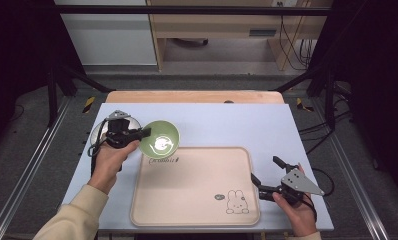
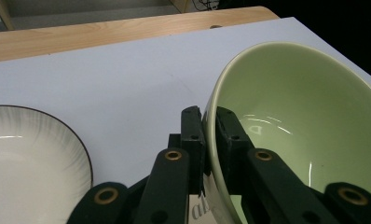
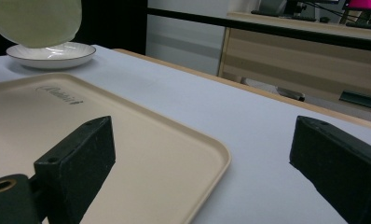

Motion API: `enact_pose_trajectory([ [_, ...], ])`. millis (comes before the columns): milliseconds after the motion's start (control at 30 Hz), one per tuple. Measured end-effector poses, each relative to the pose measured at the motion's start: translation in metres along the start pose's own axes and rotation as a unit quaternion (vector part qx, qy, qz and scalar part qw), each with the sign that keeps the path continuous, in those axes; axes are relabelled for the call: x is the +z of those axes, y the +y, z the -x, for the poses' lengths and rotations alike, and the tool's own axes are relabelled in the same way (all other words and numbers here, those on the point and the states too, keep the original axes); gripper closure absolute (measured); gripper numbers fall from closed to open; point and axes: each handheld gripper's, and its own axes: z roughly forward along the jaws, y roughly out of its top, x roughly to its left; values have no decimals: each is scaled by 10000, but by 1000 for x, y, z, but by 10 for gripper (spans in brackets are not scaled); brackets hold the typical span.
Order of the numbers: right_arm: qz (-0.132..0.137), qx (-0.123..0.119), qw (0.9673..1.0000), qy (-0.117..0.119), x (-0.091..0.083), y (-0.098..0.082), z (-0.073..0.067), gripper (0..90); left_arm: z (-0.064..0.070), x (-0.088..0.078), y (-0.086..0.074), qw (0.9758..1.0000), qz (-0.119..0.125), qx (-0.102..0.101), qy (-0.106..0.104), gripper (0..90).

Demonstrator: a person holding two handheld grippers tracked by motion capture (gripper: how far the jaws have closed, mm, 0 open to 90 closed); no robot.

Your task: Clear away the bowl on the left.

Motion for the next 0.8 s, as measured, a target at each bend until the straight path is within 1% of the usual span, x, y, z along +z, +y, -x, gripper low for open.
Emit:
enact_pose_trajectory([
  [100,-4,-1,10000,-2,0,0,0,68,3,1,0,10000,-13,40,-39,828],
  [300,9,-1,10000,3,0,0,0,68,8,3,0,9999,8,55,-102,828],
  [500,14,-33,10000,24,0,0,-1,68,13,5,-1,9996,27,63,-263,828],
  [800,20,-32,10000,22,0,1,0,68,21,10,-4,9991,-15,161,-381,828],
])
